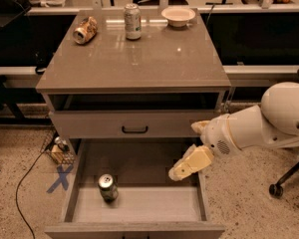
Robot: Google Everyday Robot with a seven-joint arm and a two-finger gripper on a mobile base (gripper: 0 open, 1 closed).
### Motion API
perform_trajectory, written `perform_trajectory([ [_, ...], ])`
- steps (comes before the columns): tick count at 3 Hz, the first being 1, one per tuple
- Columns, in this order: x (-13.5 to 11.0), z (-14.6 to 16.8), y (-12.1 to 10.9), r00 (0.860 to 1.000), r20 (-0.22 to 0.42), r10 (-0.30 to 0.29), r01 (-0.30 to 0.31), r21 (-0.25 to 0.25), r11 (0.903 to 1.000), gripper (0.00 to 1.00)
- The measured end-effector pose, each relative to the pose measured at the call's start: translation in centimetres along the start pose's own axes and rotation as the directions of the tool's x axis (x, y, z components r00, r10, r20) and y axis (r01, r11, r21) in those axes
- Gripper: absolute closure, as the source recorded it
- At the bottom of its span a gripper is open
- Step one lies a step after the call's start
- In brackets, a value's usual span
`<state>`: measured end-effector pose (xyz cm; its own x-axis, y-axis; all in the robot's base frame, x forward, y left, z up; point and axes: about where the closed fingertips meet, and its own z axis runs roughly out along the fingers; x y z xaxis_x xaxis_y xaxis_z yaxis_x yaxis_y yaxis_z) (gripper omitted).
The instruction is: Pick green can from middle drawer and place on counter
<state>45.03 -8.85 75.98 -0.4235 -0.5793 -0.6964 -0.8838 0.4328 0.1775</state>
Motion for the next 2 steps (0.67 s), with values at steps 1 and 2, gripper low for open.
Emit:
perform_trajectory([
  [1, 1.1, 2.2, -0.4, 1.000, 0.015, -0.002, 0.002, 0.003, 1.0000, 0.00],
  [2, 3.9, 6.5, -1.0, 0.999, 0.041, -0.015, 0.015, 0.014, 0.9998, 0.00],
])
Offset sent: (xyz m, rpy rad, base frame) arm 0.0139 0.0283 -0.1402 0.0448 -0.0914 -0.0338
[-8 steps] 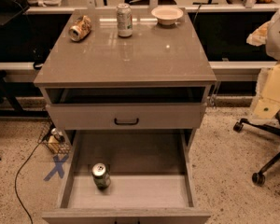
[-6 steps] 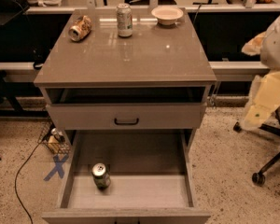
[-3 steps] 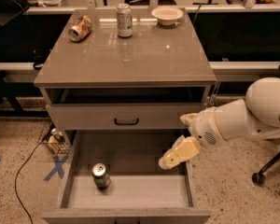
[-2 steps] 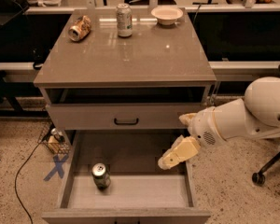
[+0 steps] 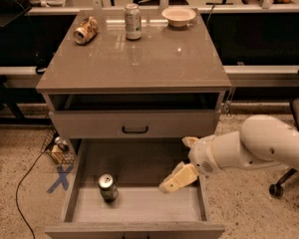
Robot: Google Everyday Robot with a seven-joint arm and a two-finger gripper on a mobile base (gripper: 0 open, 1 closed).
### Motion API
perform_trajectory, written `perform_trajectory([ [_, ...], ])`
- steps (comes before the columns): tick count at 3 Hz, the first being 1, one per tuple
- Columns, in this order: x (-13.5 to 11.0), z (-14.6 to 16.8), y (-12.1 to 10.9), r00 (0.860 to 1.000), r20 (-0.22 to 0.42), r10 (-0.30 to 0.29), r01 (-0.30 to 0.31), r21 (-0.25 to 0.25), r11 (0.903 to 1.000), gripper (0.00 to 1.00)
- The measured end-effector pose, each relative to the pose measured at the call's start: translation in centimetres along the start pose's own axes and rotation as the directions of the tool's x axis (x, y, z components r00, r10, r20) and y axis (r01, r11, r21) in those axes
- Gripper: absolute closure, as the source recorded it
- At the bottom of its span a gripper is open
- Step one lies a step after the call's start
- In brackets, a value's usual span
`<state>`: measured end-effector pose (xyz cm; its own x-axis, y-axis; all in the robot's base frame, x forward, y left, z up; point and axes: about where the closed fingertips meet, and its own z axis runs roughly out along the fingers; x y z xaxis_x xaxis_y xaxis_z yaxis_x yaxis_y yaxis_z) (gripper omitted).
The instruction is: Pick green can from middle drawer and place on counter
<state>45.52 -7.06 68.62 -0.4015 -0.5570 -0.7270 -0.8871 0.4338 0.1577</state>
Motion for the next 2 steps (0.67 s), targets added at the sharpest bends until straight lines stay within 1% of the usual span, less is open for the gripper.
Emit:
perform_trajectory([
  [1, 1.6, 4.3, 0.0, 0.997, 0.074, -0.031, 0.032, 0.000, 0.9995, 0.00],
  [2, 1.7, 9.4, 1.0, 0.987, 0.142, -0.076, 0.084, -0.049, 0.9952, 0.00],
])
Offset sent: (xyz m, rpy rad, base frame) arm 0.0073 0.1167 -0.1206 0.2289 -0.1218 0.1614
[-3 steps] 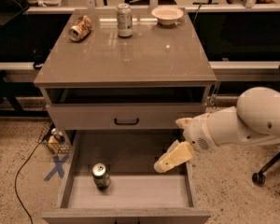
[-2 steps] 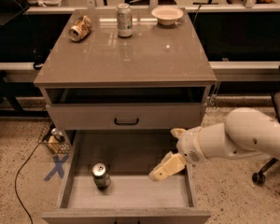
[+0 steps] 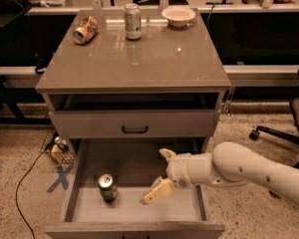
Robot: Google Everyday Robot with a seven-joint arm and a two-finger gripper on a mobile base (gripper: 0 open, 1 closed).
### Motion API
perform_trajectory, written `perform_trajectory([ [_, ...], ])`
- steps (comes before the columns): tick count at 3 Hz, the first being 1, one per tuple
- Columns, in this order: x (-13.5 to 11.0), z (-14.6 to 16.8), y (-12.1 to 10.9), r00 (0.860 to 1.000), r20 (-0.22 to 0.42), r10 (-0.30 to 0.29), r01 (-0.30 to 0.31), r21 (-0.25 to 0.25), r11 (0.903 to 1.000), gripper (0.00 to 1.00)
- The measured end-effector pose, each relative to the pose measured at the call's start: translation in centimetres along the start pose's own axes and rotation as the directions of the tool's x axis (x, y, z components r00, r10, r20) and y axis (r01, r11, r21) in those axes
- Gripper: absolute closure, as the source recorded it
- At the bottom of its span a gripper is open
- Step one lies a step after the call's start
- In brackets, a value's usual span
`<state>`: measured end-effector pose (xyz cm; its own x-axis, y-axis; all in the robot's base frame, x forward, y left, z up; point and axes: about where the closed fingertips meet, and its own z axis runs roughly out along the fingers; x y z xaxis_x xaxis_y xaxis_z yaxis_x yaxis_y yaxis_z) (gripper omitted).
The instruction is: Pick green can from middle drawer and place on counter
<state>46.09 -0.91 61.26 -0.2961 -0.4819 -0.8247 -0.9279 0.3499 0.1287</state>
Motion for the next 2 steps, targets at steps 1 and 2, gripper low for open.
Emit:
perform_trajectory([
  [1, 1.71, 6.40, 1.14, 0.996, 0.073, 0.047, -0.040, -0.102, 0.9939, 0.00],
  [2, 1.71, 6.40, 1.14, 0.996, 0.073, 0.047, -0.040, -0.102, 0.9939, 0.00],
])
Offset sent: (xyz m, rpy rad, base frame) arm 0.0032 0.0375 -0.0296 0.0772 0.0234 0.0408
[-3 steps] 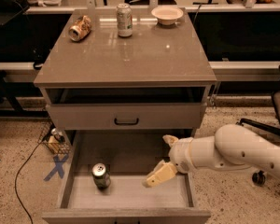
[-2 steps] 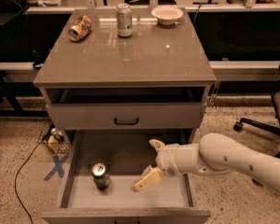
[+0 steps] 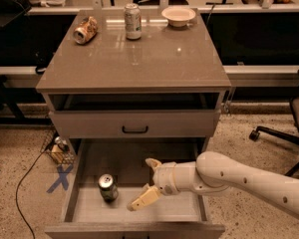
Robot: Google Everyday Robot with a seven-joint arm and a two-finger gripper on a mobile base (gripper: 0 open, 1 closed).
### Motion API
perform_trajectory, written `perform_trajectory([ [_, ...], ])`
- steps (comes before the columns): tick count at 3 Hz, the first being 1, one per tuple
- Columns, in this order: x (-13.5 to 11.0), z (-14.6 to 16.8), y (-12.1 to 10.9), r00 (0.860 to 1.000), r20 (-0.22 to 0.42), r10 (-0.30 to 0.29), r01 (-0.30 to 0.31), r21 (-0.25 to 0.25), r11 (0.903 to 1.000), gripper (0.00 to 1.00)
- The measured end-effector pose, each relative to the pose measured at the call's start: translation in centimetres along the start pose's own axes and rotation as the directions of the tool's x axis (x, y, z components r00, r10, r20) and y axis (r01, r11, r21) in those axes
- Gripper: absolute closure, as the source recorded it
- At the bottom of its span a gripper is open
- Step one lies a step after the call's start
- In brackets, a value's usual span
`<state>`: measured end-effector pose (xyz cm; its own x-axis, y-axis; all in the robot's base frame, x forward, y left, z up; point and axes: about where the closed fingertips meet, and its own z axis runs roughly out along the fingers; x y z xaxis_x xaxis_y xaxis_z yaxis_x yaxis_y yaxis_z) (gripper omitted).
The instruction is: Pick green can from middle drawer and place on counter
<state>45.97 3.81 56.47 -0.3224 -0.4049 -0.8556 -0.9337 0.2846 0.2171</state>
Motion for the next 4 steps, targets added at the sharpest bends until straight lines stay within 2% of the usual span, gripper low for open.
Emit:
perform_trajectory([
  [1, 1.1, 2.0, -1.1, 0.999, 0.035, -0.009, 0.009, -0.001, 1.0000, 0.00],
  [2, 3.1, 5.1, -3.3, 0.996, 0.087, -0.036, 0.037, -0.003, 0.9993, 0.00],
  [4, 5.5, 10.2, -4.7, 0.990, 0.117, -0.081, 0.081, 0.006, 0.9967, 0.00],
])
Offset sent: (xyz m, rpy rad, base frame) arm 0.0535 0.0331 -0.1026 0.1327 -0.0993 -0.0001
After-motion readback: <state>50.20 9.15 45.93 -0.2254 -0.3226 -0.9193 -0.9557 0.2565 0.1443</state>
